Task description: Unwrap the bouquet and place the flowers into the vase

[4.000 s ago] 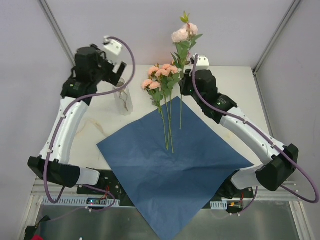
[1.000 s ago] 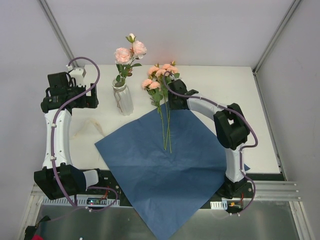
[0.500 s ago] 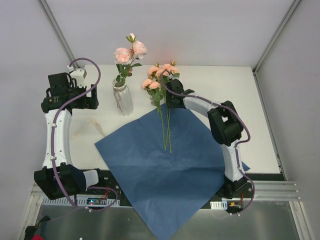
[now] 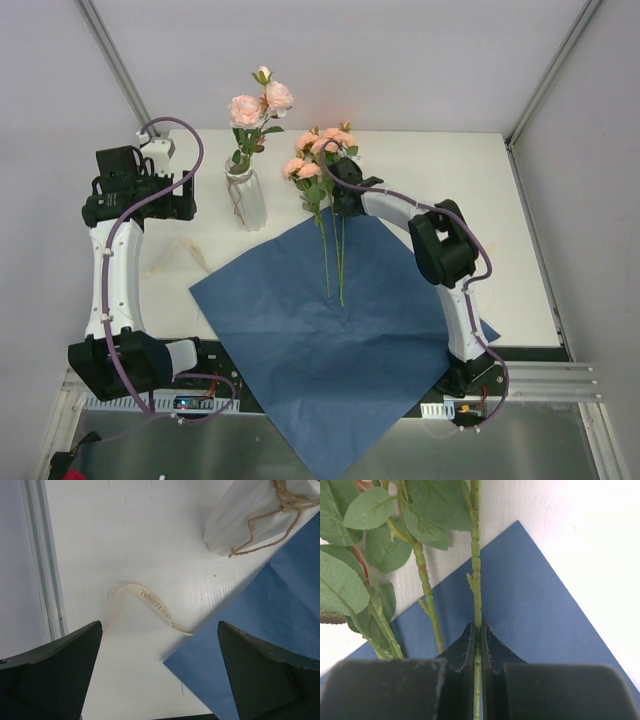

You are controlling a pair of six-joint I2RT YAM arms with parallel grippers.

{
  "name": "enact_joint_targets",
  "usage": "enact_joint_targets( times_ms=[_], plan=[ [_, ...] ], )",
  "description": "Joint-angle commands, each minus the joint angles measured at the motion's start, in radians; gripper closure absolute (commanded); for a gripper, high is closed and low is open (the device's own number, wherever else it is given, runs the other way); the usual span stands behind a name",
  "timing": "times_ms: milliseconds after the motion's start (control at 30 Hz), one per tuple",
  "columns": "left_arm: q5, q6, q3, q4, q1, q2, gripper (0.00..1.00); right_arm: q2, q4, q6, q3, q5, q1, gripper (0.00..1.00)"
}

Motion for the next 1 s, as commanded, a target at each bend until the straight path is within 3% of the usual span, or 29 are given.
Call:
enact_joint_targets(
  times_ms=[0, 300, 500, 733, 967],
  plan=[
    [0.006, 0.015, 0.014, -0.01, 0.008, -0.03, 0.01, -0.104, 0.013, 0.023, -0.028, 0.039, 0.005, 0.99],
    [0.021, -0.002, 0.028, -0.012, 0.006, -0.029, 0.01, -0.54, 0.291, -0.029, -0.251, 0.059, 0.007, 0.99],
    [0.033, -0.013, 0.045, -0.016, 0.006, -0.023, 0.01, -0.713, 0.432, -0.095, -0.292, 0.041, 0.021, 0.99],
    [0.038, -0.019, 0.057, -0.025, 0.008, -0.026, 0.01, -0.749, 0.385, -0.138, -0.257, -0.077, 0.048, 0.99],
    [0.042, -0.011, 0.045, -0.028, 0.008, -0.033, 0.01, -0.778, 0.42, 0.025, -0.562, -0.06, 0.097, 0.99]
  ],
)
